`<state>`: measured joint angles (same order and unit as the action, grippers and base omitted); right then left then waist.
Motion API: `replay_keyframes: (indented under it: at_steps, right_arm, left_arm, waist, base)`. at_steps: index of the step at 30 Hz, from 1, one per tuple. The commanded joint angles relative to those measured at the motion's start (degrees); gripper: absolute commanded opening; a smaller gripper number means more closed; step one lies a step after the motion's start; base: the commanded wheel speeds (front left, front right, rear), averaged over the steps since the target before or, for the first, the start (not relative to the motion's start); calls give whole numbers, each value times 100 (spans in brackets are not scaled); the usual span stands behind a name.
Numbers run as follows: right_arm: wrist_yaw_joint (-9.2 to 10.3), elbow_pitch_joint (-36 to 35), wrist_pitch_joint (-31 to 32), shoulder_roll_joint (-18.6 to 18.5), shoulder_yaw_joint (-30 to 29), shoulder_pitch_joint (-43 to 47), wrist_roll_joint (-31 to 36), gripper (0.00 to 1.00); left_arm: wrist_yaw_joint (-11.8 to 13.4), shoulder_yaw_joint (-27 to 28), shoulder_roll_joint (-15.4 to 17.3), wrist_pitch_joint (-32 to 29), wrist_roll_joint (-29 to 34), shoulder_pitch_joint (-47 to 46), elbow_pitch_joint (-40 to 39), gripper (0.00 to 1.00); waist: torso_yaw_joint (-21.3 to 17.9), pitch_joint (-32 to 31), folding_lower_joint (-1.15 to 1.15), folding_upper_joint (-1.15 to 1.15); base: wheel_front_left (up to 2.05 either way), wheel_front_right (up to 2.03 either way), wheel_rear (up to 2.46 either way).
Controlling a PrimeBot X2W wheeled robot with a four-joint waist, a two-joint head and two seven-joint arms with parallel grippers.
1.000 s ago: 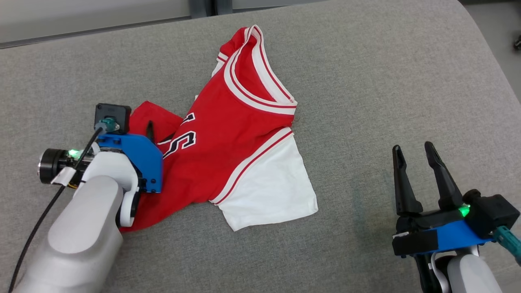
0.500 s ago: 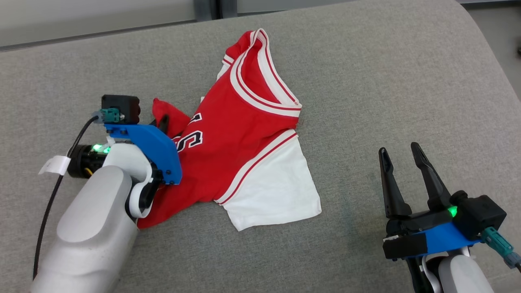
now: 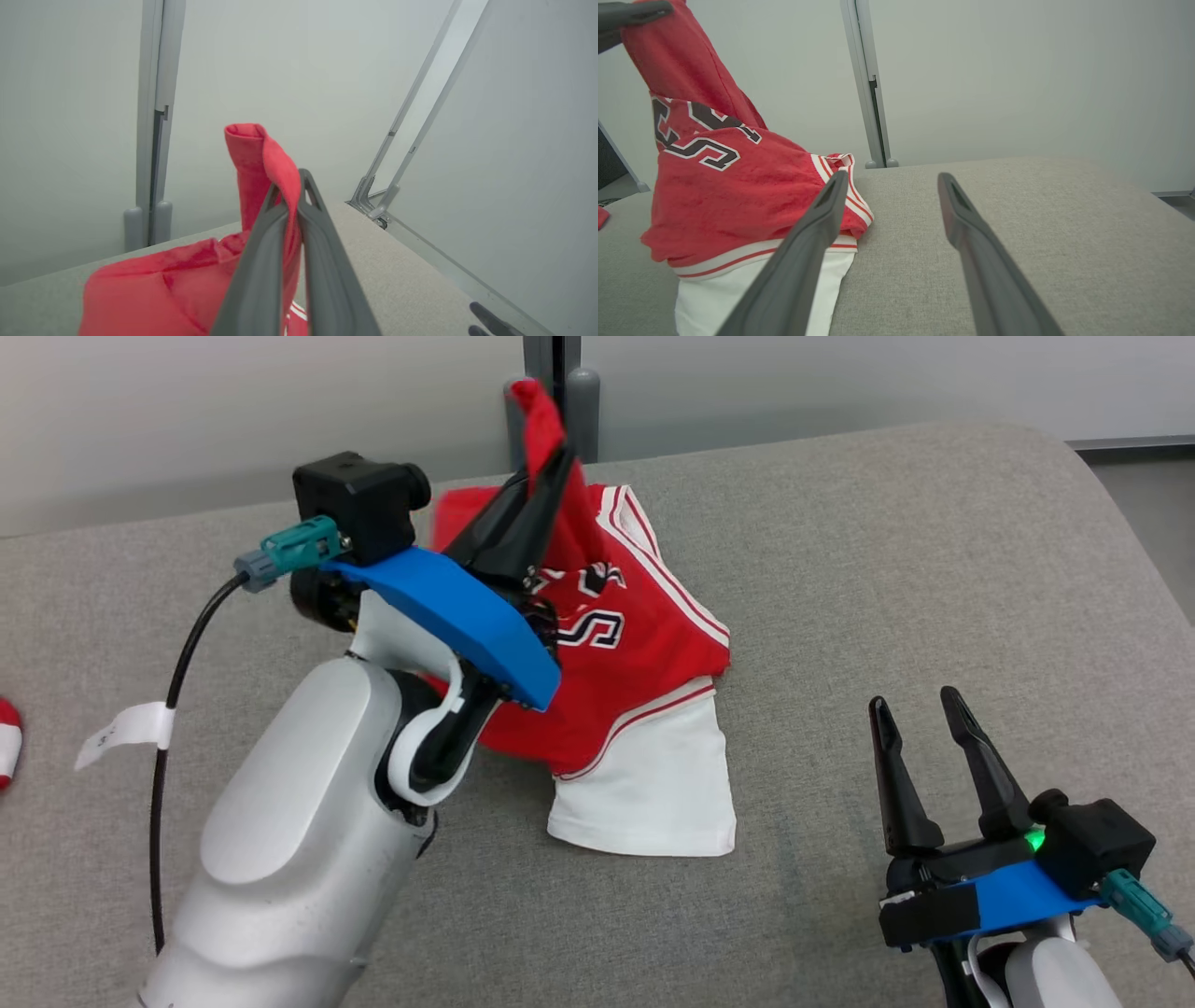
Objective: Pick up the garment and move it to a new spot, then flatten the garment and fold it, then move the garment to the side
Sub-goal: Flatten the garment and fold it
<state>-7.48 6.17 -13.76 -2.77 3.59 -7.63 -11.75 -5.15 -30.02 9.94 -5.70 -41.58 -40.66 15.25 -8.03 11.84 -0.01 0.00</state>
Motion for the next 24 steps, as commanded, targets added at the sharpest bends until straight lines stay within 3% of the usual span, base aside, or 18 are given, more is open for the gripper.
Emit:
replay_keyframes:
  at_steps: [1,11,16,19,21,24]
  right_arm:
    - [-3,-2,-2,-22,-9,79,-21,100]
    - [-3,30,-6,-22,-110,218,-109,100]
    - [-3,35,-31,-22,-113,201,-151,100]
    - [-3,39,-41,-21,-54,175,-212,100]
    - [-3,56,-56,-21,-3,141,-251,100]
    - [-3,71,-65,-24,45,92,-285,100]
  left_arm:
    - [-43,53,-30,-4,-111,19,-115,0]
    - [-198,3,-152,-360,-1092,124,-1826,0]
    - [-15,191,-178,-413,-1395,227,-2348,0]
    - [373,621,258,-281,-1061,296,-2056,0]
    - [699,811,774,-94,-396,353,-1619,0]
    - [1049,898,1268,183,314,461,-881,0]
  waist:
    - [-24,-62,1,0]
    - [-10,-334,1,0]
    - [36,-322,1,0]
    - [35,-284,1,0]
    - [8,-242,1,0]
    - [-28,-161,1,0]
  base:
    - [0,0,0]
    - [0,0,0]
    - [0,0,0]
    - [0,0,0]
    - [0,0,0]
    - [0,0,0]
